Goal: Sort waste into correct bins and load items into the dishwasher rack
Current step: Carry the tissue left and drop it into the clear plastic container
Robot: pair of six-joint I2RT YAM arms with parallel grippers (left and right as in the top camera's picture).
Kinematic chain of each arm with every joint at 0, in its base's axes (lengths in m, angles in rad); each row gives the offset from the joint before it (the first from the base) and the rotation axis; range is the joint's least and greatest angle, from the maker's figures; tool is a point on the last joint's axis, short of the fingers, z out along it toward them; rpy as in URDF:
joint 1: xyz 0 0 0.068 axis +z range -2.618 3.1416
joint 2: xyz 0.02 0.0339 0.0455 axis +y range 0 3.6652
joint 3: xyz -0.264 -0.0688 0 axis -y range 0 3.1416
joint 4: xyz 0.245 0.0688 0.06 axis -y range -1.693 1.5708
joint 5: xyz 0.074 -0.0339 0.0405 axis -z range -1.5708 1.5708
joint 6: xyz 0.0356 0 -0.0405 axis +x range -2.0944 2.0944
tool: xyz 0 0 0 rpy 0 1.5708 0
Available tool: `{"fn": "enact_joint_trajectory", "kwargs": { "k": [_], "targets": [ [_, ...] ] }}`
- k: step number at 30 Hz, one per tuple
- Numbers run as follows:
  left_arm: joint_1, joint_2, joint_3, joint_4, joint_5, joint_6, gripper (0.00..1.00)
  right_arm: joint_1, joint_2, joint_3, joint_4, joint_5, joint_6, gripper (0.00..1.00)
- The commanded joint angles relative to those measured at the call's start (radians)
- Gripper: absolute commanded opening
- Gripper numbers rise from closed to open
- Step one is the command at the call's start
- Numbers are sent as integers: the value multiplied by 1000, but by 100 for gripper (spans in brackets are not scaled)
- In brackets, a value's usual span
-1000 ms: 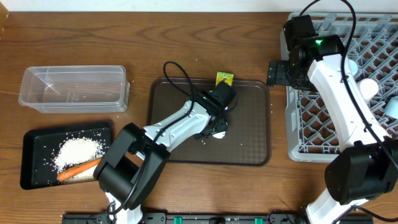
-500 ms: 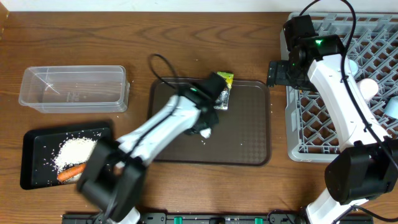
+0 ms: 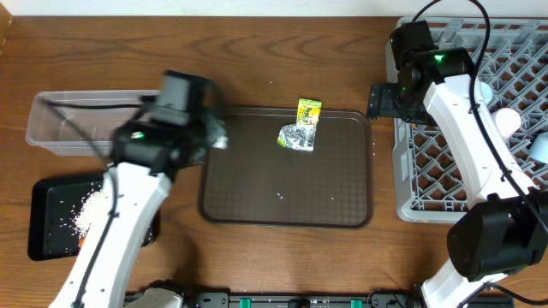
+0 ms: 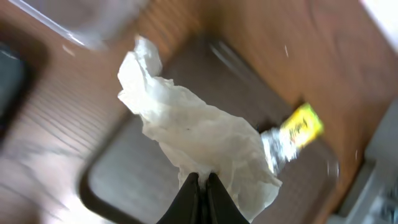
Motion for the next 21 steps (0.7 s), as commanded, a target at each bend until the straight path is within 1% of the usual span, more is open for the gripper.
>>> {"fn": "enact_joint_trajectory", "kwargs": {
  "k": [1, 6, 9, 12, 16, 17, 18, 21],
  "targets": [
    [99, -2, 13, 0, -71, 83, 6, -2, -22, -1, -1, 3, -3, 99],
    [237, 54, 12, 74, -74, 168, 6, -2, -22, -1, -2, 3, -3, 99],
    [290, 102, 12, 140, -74, 206, 6, -2, -22, -1, -2, 3, -3, 99],
    [330, 156, 12, 210, -80, 269, 6, -2, -22, -1, -2, 3, -4, 99],
    [381, 233, 12, 271, -144, 275, 7, -2, -22, -1, -1, 3, -4, 99],
    [397, 251, 12, 286, -148, 275, 12, -2, -22, -1, -1, 3, -3, 99],
    [409, 263, 12, 294, -148, 274, 23, -2, -22, -1, -2, 3, -3, 99],
    [434, 280, 12, 298, -148, 275, 73, -2, -22, -1, -2, 3, -3, 99]
  ]
}}
